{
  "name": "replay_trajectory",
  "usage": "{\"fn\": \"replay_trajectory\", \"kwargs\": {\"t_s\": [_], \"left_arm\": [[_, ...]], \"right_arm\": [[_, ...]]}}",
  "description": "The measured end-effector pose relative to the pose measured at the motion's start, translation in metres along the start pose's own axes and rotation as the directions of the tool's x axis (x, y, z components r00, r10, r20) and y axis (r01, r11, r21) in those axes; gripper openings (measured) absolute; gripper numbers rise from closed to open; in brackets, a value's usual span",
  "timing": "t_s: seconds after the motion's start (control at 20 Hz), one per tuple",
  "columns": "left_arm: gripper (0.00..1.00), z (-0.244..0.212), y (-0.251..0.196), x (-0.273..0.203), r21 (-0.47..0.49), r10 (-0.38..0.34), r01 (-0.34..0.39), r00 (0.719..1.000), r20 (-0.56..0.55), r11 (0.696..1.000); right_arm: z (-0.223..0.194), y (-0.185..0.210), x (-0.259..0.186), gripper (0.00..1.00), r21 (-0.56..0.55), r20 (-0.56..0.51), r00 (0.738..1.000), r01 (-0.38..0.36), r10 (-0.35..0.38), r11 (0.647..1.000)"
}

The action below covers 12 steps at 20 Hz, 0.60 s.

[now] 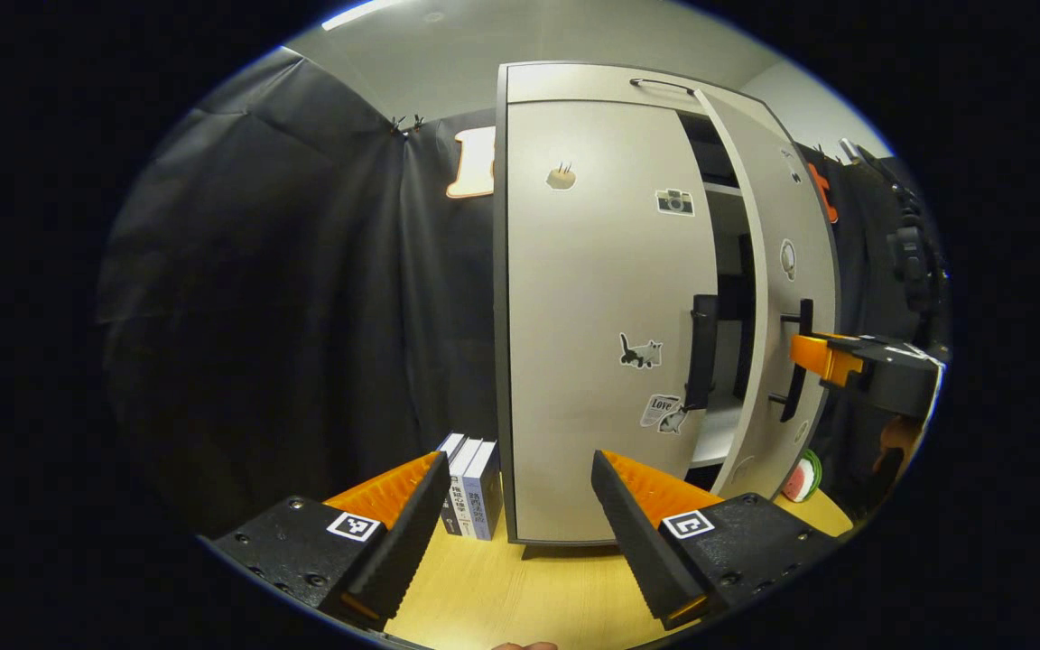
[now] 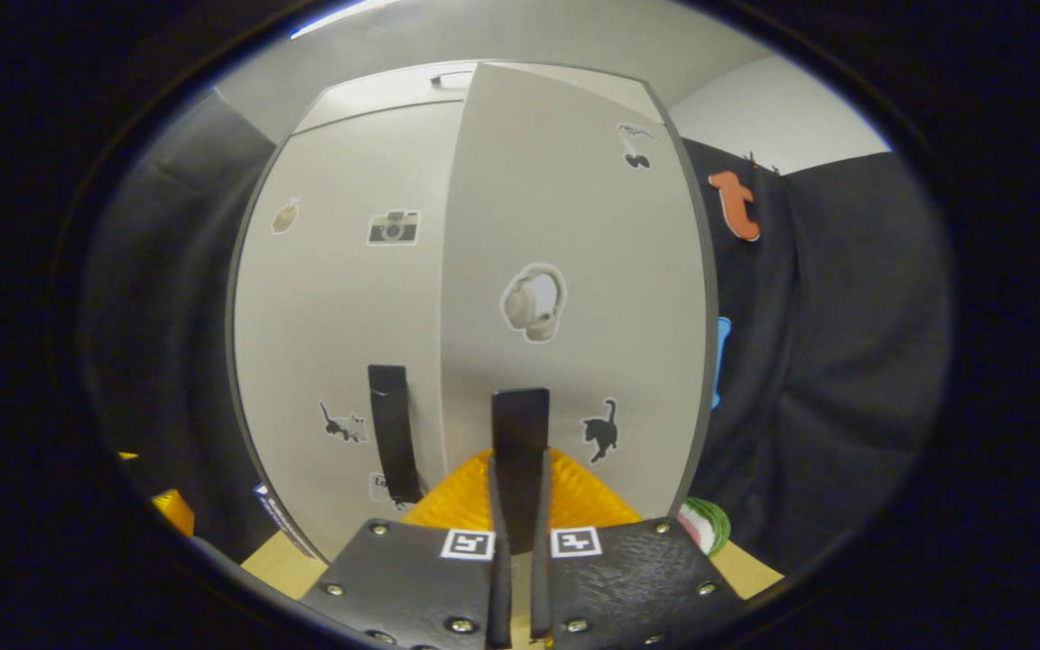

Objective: Open the right door of the double-door shoe cabinet with the right hand, and open the left door with the left hand.

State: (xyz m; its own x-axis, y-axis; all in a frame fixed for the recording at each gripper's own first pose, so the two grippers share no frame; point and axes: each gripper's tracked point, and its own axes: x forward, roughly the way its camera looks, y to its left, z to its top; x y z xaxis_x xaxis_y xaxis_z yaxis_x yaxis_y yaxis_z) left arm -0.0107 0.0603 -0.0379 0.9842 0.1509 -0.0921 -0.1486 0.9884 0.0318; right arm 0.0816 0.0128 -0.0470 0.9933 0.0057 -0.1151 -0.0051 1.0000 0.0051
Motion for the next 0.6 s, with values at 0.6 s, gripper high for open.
{"fn": "replay_trajectory", "kwargs": {"t_s": [0.6], "left_arm": [[0.98,0.008,-0.019,0.009,0.011,-0.072,0.072,0.997,0.022,0.997]], "right_arm": [[0.003,-0.015,-0.024,0.08,0.018,0.012,0.999,0.035,-0.035,0.999]]}}
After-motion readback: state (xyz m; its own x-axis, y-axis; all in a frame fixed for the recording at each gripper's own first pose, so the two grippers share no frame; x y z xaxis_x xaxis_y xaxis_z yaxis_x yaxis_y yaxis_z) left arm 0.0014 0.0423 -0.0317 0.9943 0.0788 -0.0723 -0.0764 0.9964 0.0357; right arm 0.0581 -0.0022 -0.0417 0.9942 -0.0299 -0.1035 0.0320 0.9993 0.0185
